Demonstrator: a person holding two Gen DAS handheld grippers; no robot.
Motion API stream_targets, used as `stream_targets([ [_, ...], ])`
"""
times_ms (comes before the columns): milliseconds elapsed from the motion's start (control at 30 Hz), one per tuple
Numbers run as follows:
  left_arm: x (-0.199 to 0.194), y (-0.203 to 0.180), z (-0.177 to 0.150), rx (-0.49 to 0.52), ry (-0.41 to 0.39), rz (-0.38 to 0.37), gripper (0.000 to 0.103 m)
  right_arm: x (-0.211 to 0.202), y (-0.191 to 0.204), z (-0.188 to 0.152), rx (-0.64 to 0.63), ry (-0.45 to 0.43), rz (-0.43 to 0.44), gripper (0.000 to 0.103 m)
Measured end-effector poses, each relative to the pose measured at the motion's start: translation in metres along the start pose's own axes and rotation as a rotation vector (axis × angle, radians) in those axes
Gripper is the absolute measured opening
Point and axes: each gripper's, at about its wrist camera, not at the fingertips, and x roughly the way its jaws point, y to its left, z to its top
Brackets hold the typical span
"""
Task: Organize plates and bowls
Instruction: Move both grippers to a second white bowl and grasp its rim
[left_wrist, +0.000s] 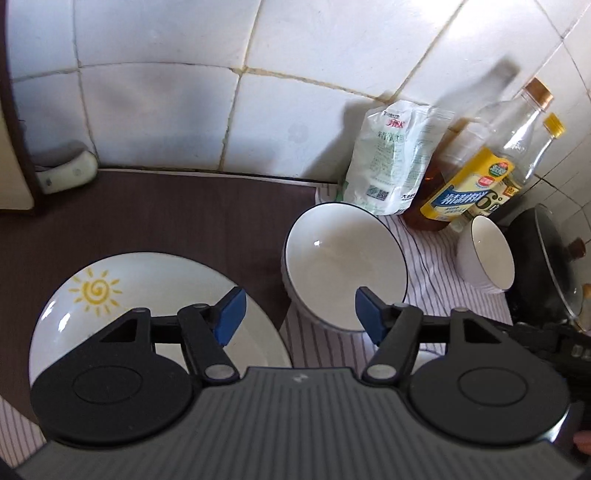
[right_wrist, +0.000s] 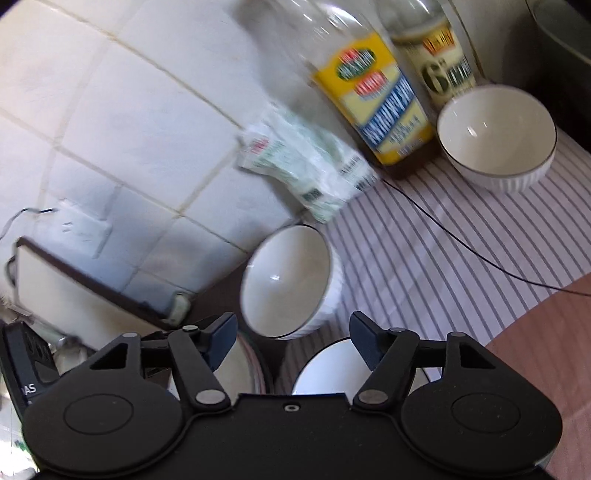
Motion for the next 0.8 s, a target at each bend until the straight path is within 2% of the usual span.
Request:
stream_targets([
  [100, 0.006, -0.005, 0.008, 0.064, -0.022, 0.040, 0.063, 0.004, -0.004, 0.016, -0.019, -0.008, -0.037, 0.070],
  [200, 0.018, -0.004, 0.014, 0.072, 0.005, 0.038, 0.060, 0.010, -0.009, 0.025, 0.011, 0.004, -0.056, 0.070],
  [400, 0.037, -0.003, 0.017, 0.087, 0.035, 0.064, 0.061, 0.033, -0.006, 0.018, 0.055, 0.065, -0.059, 0.063],
  [533, 0.046, -0.006, 0.018, 0.132, 0.037, 0.087, 0.057, 0.043, -0.004, 0.018, 0.040, 0.042, -0.077, 0.058],
  [600, 0.047, -0.004, 0.018, 0.105, 0.034, 0.114, 0.048, 0.048, -0.005, 0.018, 0.012, 0.034, -0.110, 0.054],
  [700, 0.046, 0.002, 0.021, 0.033, 0.025, 0.092, 0.048, 0.057, -0.008, 0.018, -0.012, 0.038, -0.112, 0.048],
  [767, 0.049, 0.001, 0.023, 0.039, 0.037, 0.104, 0.048, 0.058, -0.009, 0.019, -0.022, 0.035, -0.113, 0.045],
  [800, 0.051, 0.000, 0.023, 0.051, 0.039, 0.110, 0.044, 0.058, -0.009, 0.020, -0.026, 0.034, -0.107, 0.044],
])
